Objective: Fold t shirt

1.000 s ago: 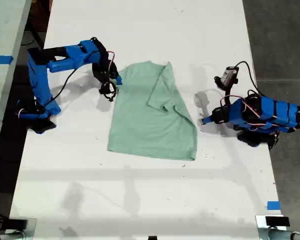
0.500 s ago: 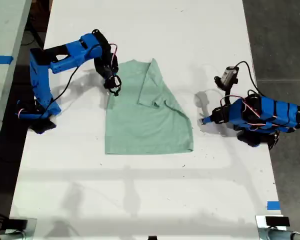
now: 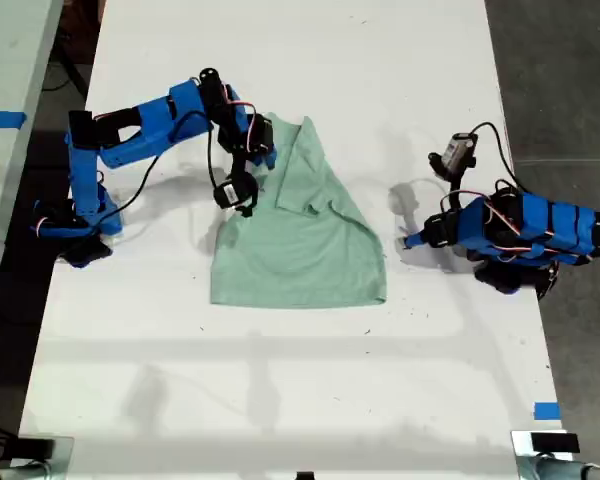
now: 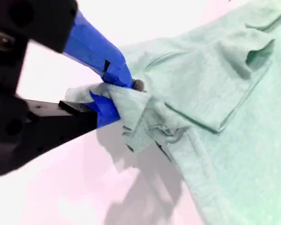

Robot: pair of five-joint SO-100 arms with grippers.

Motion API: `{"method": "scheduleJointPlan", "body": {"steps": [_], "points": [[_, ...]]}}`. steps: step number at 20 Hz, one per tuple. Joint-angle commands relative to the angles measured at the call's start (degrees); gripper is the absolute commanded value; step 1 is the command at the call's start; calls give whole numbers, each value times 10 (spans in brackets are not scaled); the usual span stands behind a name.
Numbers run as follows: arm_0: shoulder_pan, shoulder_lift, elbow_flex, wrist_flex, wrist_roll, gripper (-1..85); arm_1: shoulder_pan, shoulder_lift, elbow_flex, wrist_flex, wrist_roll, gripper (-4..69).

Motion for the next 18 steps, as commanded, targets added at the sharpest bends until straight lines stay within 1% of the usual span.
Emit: {"method": "scheduleJointPlan", "body": {"steps": [1, 2, 4, 5, 8, 10, 15, 16, 18], "points": [[45, -19, -33, -42, -11, 22, -4, 4, 30, -14, 4, 15], [55, -34, -33, -59, -12, 46, -4, 4, 30, -14, 4, 15], [72, -62, -33, -91, -12, 187, -4, 4, 30, -14, 4, 15], [74, -71, -33, -99, -18, 209, -4, 4, 30, -14, 4, 15], [67, -80, -33, -104, -11, 220, -4, 4, 30, -14, 3, 15], [58, -52, -33, -88, -7, 220, -4, 4, 30, -14, 2, 15], [7, 172, 8, 23, -20, 195, -5, 4, 30, -14, 2, 15], [-4, 236, 40, 36, -25, 189, -5, 4, 30, -14, 2, 15], [-12, 374, 135, 42, -49, 183, -5, 4, 30, -14, 2, 15]]}}
